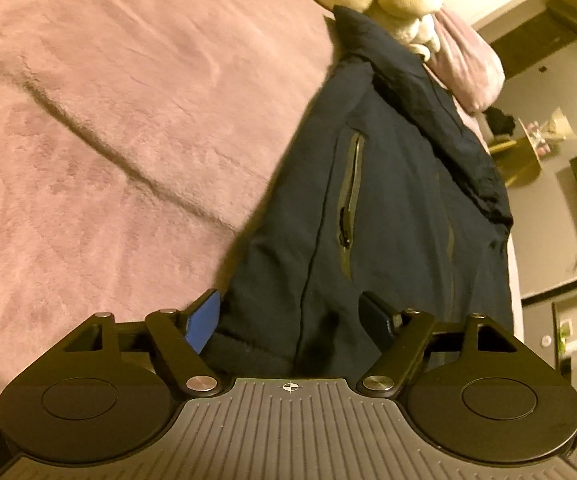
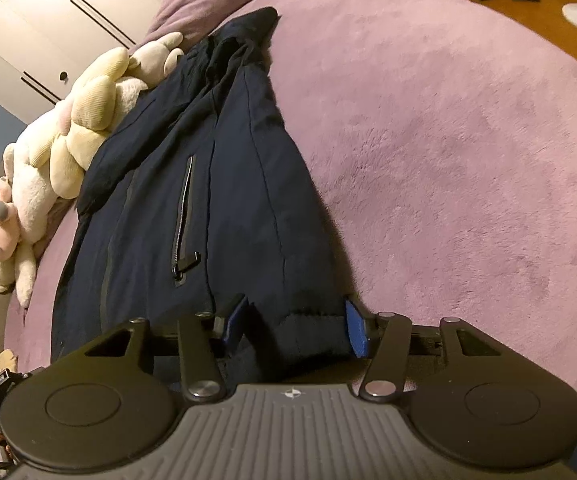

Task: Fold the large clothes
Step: 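Grasp the jacket hem edge with both tools and lift it toward the collar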

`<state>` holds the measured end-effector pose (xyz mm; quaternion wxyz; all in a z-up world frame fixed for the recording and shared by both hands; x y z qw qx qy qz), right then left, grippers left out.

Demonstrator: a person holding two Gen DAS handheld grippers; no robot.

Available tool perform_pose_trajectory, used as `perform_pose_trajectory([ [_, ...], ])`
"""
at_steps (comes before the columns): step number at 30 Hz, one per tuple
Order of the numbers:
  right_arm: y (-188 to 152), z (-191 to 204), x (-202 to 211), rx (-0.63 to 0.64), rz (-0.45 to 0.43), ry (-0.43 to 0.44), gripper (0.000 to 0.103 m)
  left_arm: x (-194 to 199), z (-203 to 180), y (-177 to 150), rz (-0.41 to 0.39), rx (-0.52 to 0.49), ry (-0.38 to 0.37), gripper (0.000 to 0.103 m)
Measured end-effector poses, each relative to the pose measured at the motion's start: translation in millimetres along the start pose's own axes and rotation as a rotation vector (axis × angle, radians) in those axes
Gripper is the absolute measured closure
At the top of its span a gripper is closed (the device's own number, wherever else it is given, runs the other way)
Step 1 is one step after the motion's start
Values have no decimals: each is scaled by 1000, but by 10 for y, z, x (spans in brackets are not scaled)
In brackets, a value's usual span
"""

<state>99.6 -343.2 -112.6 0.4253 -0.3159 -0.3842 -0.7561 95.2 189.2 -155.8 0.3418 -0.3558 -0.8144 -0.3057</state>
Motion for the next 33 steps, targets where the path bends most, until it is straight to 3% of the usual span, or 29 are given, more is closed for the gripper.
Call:
perform_pose_trajectory([
  [2, 5, 1, -30, -1, 17, 1, 48, -8, 35, 10, 11, -4, 6, 30],
  [7, 9, 37, -70, -4, 40, 10, 35, -34, 154, 46, 13, 48, 18, 26],
  [11, 19, 64, -67, -12, 41, 34, 34, -76, 130, 14, 46, 56, -30, 29],
  [14, 28, 58, -68, -18, 44, 38, 46, -80, 75, -1, 58, 6, -10, 33],
  [15, 25, 58, -70, -20, 47, 38, 56, -81, 53, -3, 64, -6, -8, 37],
  [18, 18, 81, -80, -32, 60, 62, 73, -79, 23, -22, 88, -22, -1, 55],
  [20, 18, 124, -82, -33, 62, 82, 77, -47, -46, -14, 90, -36, -19, 75],
  [21, 20, 151, -79, -36, 61, 92, 78, -14, -106, 1, 87, -35, -46, 78],
  [28, 225, 406, 48, -113, 7, 218, 81, 268, -561, 408, -30, 43, -196, 81],
  [33, 686, 576, 134, -193, -98, 284, 82, 206, -754, 958, -114, 138, -212, 81],
])
Point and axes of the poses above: each gripper's, at about its wrist camera, not at the fingertips, and x roughly against the way its jaws point, z to its left, y to its top, the point moved 10 cm from there along -x, roughly the way its jaws point, and after that the axes turned 4 degrees about z, right-handed, at the moved point
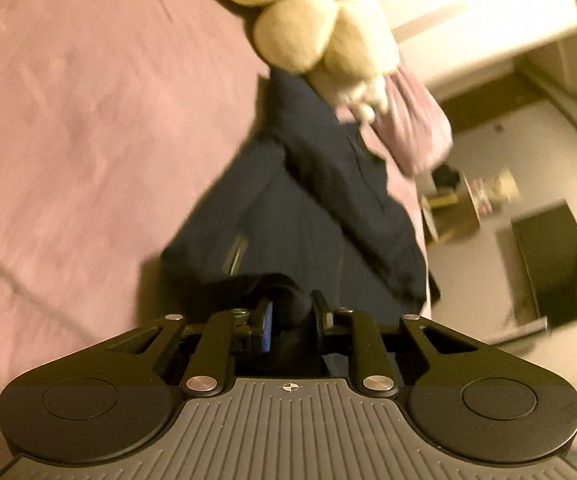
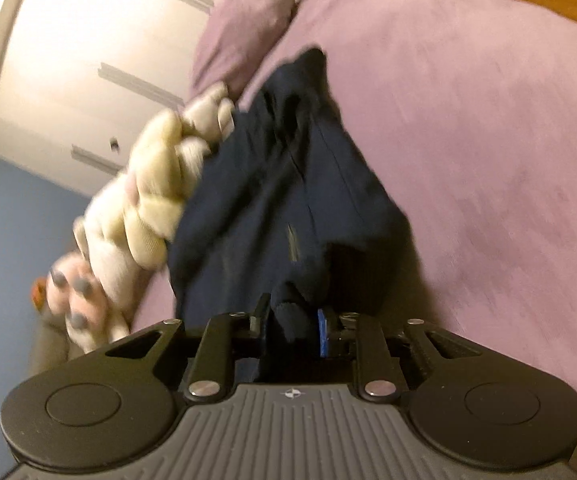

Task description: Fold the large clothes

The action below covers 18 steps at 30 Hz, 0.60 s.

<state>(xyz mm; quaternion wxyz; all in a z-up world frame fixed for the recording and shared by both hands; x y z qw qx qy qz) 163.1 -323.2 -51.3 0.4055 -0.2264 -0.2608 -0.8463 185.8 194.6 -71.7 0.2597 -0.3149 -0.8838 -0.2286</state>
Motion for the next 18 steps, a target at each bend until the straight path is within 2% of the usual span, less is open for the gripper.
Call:
perform_pose_trajectory([
  [4, 429, 109, -175, -49, -75, -7, 82, -303, -3, 369, -60, 88, 44, 82],
  [8, 793, 76, -541, -100, -113, -79, 82, -645, 138, 638, -76, 164, 96, 81],
  [10, 929, 21, -763, -127, -123, -122, 82, -858, 223, 714, -69, 168, 149, 81],
  [14, 1052, -103, -1206, -162, -119, -209, 82, -1169, 414, 784, -50, 188, 225, 80],
  [18, 1044, -256, -1493, -170, -107, -288, 83, -1261, 508, 835, -40, 197, 210, 76],
])
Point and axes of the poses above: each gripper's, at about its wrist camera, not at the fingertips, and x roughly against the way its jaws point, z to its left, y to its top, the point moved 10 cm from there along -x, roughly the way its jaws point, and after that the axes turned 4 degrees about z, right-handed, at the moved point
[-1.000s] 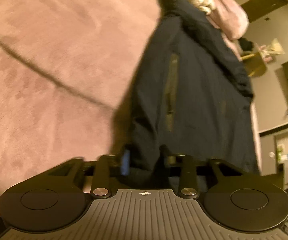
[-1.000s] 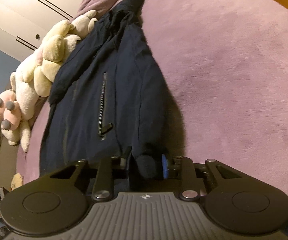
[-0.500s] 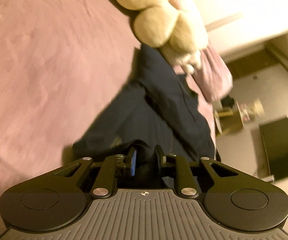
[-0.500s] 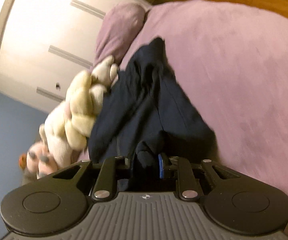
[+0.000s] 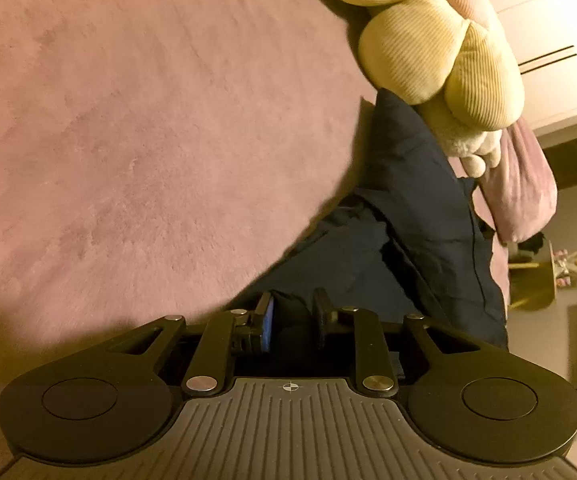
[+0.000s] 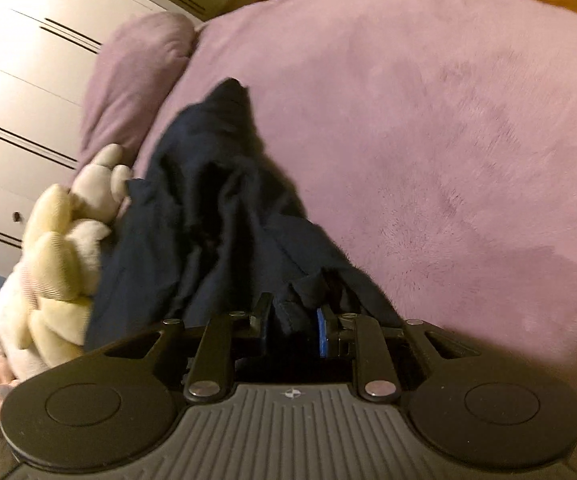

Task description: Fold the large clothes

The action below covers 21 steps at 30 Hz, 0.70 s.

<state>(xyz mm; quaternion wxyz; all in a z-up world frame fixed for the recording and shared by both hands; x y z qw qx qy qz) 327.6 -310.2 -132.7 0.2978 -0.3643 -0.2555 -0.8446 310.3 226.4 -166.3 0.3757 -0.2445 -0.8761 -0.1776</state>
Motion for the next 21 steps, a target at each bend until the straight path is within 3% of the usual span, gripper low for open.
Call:
perform_pose_trajectory([
  [3, 2, 7, -48, 28, 4, 6, 82, 101, 12, 37, 2, 52, -75, 65],
  [5, 32, 14, 0, 42, 29, 38, 77, 284, -9, 76, -36, 71, -138, 43],
  [7, 96, 60, 153, 49, 30, 98, 57, 483, -35, 107, -73, 28, -164, 41],
  [8, 146, 103, 292, 78, -6, 133, 48, 575, -56, 117, -89, -8, -168, 39],
  [9, 198, 144, 467, 119, -65, 156, 26, 670, -74, 122, -113, -46, -167, 38],
  [10, 241, 166, 637, 165, -132, 153, 17, 744, -104, 116, -134, -92, -166, 29],
  [11, 260, 183, 774, 211, -182, 144, 17, 790, -149, 93, -146, -153, -162, 16],
  [13, 211, 196, 923, 311, -202, 130, 17, 809, -243, 18, -156, -252, -147, 9],
  [17, -28, 232, 771, 514, -140, 4, 18, 727, -430, -166, -134, -386, -173, 7],
  [21, -217, 335, 597, 633, -98, -40, 26, 749, -447, -281, -131, -449, -188, 6],
])
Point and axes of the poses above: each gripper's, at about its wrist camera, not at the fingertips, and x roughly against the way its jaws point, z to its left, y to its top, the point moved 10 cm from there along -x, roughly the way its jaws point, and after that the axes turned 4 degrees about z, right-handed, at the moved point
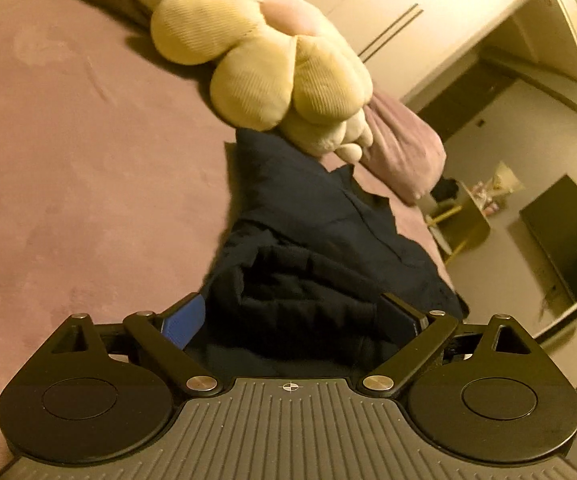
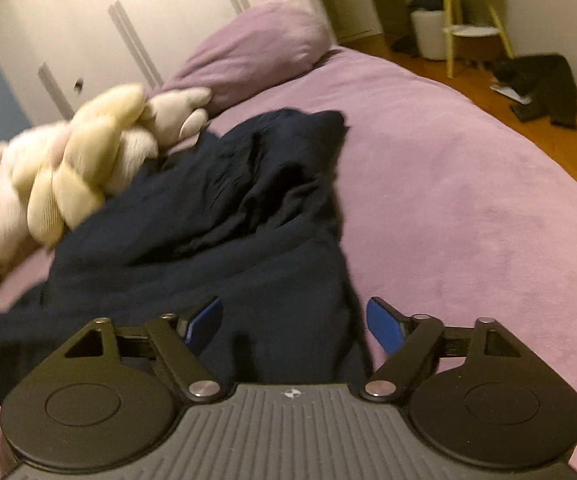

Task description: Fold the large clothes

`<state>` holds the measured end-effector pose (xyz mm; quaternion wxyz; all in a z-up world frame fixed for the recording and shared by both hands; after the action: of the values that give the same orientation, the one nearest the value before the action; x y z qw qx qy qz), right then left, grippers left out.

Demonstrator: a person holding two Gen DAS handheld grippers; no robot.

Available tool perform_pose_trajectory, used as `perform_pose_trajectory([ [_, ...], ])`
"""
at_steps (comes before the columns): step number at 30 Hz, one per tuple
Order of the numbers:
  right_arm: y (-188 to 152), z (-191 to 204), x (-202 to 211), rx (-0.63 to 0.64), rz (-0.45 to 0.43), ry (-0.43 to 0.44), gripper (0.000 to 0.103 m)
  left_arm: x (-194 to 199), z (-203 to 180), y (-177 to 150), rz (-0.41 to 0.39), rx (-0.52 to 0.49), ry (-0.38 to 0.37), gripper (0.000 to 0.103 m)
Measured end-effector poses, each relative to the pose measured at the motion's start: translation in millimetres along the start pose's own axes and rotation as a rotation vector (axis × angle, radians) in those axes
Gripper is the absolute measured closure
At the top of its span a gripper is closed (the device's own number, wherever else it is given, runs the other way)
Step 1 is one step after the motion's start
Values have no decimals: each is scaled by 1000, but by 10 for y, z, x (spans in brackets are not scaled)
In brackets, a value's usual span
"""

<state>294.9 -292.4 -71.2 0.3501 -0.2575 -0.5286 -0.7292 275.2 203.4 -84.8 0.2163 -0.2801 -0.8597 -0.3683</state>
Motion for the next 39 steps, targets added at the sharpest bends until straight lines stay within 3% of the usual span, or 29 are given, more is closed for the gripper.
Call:
perform_pose_trajectory([
  [3, -28, 88, -135, 100, 28, -53, 35, 12, 31, -109, 32, -80, 46, 6],
  [6, -51, 121, -234, 145, 44, -77, 63, 38, 108, -194, 57, -128, 77, 6],
  [7, -38, 118, -242, 156, 36, -90, 81, 47, 140, -202, 58, -129, 83, 6],
  [9, -6, 123, -211, 168, 1, -111, 88, 6, 210, -196, 59, -116, 103, 6],
  [15, 64, 192, 7, 179, -132, -82, 90, -294, 145, -200, 90, -146, 101, 12],
  [20, 29, 198, -60, 179, -103, -52, 85, -516, 139, -242, 148, -153, 130, 38],
  [23, 13, 194, -167, 145, -40, -13, 69, -498, 133, -233, 140, -181, 170, 55],
  [26, -22, 232, -264, 171, -5, -20, 68, -446, 106, -220, 130, -184, 173, 70],
  [27, -32, 253, -284, 191, -2, -35, 74, -416, 91, -207, 123, -185, 174, 72],
  [28, -36, 273, -302, 218, -1, -60, 89, -381, 67, -186, 113, -189, 178, 76],
  [29, -40, 294, -307, 249, -6, -93, 94, -344, 44, -161, 105, -196, 177, 78],
  [34, 111, 356, -80, 276, -98, -145, 96, -84, -153, 141, 5, -221, 170, 81],
  [36, 278, 383, 77, 251, -162, -137, 96, -48, -242, 328, -33, -206, 134, 82],
  [39, 603, 464, 220, 225, -250, -127, 96, -128, -404, 605, -99, -238, 160, 83],
])
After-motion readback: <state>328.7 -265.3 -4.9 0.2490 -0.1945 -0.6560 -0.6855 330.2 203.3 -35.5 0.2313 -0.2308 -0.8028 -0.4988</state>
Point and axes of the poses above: each gripper's, at about its wrist camera, not at the fingertips, and x roughly against the way its jaws point, z to its left, y to its top, the point moved 10 cm from there along -x, roughly the way its jaws point, and after that the axes turned 4 degrees about z, right-handed, at the moved point
